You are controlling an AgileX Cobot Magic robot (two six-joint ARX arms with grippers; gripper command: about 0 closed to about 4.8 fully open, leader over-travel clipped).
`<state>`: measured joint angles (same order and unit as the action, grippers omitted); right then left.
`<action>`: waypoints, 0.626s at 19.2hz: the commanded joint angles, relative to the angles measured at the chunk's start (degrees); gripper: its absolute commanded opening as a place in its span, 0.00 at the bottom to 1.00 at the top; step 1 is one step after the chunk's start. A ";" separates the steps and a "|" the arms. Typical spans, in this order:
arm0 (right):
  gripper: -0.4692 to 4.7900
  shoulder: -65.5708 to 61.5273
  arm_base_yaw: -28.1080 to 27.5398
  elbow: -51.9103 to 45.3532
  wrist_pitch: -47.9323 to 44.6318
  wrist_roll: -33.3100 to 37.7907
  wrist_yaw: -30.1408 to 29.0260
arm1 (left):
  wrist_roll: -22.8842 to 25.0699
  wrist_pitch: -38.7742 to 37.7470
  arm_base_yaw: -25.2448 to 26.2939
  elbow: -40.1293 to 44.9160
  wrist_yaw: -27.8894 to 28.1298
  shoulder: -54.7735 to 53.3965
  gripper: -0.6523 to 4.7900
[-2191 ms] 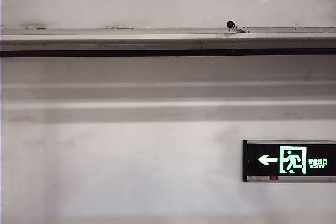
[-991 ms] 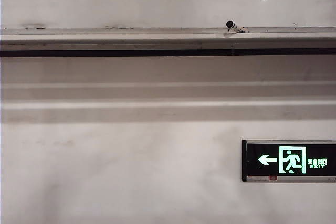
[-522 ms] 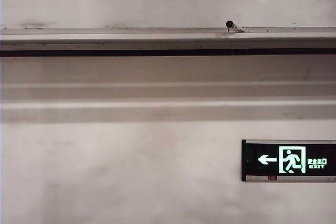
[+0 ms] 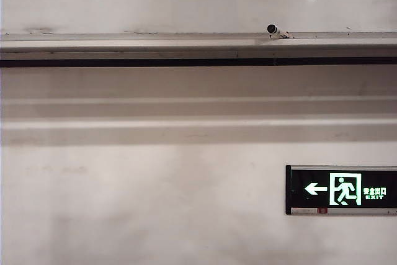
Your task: Wipe the whiteboard clean using the black magnetic whiteboard eraser attached to the whiteboard.
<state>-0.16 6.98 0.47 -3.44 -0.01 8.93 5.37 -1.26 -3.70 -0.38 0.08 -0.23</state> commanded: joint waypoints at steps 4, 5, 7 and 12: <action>0.23 0.07 0.02 0.00 -2.80 0.46 -1.81 | 0.20 0.44 -0.04 -0.02 -0.09 0.07 0.12; 0.23 0.07 0.00 0.02 -2.84 0.44 -1.81 | 0.20 0.46 -0.04 -0.02 -0.11 0.07 0.12; 0.23 0.07 -0.11 0.02 -2.73 0.44 -1.29 | 0.20 0.46 -0.04 -0.02 -0.09 0.07 0.12; 0.23 0.07 -0.04 0.02 -2.73 0.44 -1.14 | 0.20 0.44 -0.04 -0.02 -0.11 0.07 0.12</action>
<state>-0.16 6.90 0.36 -5.23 0.23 7.57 5.37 -1.26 -3.70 -0.38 0.05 -0.21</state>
